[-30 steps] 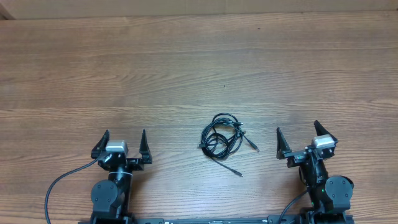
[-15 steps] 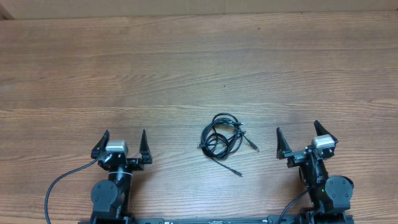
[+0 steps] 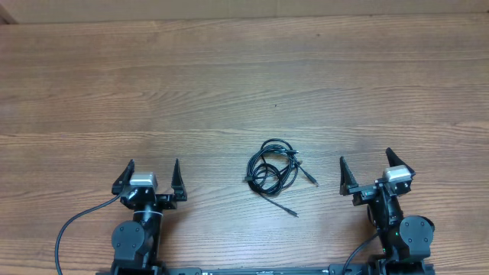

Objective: Untangle cables

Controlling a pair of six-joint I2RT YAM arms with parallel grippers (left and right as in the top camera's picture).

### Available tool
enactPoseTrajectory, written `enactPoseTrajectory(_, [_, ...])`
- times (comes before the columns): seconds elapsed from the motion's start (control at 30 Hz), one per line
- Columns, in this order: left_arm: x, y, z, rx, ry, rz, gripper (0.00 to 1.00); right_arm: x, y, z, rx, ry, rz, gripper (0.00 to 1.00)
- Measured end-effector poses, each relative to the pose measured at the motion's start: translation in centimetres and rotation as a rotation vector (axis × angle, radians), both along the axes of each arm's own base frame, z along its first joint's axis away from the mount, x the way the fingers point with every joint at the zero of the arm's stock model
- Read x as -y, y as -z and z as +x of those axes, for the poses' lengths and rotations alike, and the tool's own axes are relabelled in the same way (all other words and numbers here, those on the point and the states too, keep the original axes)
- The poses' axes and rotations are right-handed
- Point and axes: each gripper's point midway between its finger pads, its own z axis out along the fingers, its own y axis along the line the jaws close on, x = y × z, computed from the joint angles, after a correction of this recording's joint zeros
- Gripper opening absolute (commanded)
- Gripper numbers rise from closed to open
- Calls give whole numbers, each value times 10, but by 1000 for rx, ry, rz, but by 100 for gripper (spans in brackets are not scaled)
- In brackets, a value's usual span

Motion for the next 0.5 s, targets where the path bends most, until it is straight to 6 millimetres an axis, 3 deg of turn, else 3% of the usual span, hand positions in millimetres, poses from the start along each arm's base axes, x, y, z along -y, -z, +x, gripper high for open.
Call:
enactPoseTrajectory(0.23, [2,0,0,0,8,-31,100,0,0,0,0,1,0,100])
enactPoseTrajectory(0.5, [17,0,-2,-11,96,-33,100,0,0,0,0,0,0,100])
